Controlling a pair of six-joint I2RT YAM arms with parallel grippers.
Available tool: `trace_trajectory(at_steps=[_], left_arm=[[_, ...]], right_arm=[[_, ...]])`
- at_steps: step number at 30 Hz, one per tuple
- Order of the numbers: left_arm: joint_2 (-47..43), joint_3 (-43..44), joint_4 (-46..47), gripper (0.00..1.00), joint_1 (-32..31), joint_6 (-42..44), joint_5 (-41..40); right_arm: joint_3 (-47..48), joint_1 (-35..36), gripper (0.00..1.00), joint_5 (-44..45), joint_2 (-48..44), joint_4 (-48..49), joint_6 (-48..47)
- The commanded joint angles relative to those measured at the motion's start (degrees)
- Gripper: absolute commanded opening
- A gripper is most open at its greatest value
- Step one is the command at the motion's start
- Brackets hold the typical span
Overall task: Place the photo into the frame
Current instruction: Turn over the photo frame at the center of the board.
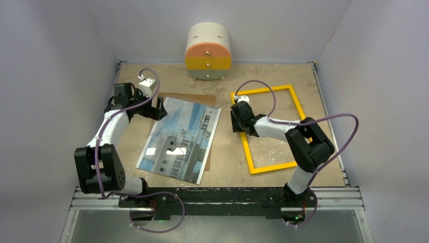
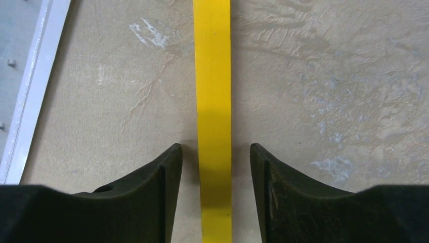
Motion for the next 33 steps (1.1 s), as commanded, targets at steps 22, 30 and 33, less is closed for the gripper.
trace_trajectory(at_steps=[22, 30, 33], left_arm=[[-1.27, 5.12, -5.86, 1.00, -3.48, 0.38, 5.93], [-3.01, 7.94, -7.07, 1.00, -5.53, -0.85, 6.98], [-3.99, 9.02, -7.28, 1.00, -6.29, -1.42, 7.12]], right_arm=[[22.17, 2.92, 0.00, -14.10, -13.65, -13.85, 20.79], [27.67, 2.71, 0.00, -24.50, -18.70, -13.51, 31.91], [28.78, 2.51, 0.00, -27.95, -19.40, -12.32, 35.61]])
